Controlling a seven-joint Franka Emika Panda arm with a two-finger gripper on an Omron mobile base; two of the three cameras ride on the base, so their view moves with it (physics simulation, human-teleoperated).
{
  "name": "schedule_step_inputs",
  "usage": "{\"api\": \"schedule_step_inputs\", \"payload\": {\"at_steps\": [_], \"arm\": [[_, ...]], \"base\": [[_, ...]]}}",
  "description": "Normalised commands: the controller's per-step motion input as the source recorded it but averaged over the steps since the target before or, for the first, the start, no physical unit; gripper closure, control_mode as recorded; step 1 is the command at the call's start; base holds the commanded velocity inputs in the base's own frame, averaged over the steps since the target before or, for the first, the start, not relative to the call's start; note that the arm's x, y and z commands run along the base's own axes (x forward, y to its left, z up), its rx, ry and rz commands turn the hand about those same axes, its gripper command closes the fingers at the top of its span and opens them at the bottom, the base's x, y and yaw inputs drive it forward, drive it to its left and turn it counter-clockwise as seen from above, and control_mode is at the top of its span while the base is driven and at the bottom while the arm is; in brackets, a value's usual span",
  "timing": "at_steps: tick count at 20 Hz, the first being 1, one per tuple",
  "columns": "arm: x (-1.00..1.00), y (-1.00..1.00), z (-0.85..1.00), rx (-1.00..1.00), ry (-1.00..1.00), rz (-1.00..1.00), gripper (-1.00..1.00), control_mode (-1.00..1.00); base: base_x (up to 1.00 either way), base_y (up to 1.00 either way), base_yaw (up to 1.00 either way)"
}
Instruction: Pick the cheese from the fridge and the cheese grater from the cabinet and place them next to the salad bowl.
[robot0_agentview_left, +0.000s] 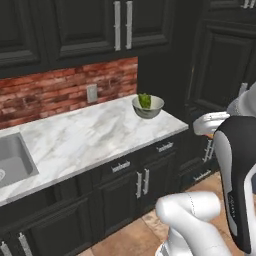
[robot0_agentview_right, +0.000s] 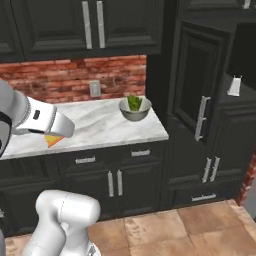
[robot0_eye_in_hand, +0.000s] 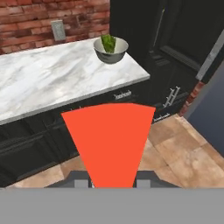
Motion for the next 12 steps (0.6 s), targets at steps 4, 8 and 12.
{"api": "schedule_step_inputs", "payload": {"at_steps": [4, 8, 12], "arm": [[0.00, 0.00, 0.00, 0.00, 0.00, 0.00, 1.00, 1.00], [0.00, 0.00, 0.00, 0.00, 0.00, 0.00, 1.00, 1.00], [0.00, 0.00, 0.00, 0.00, 0.00, 0.00, 1.00, 1.00]], "base": [[0.29, 0.01, 0.34], [0.40, 0.00, 0.26], [0.53, -0.06, 0.13]]}}
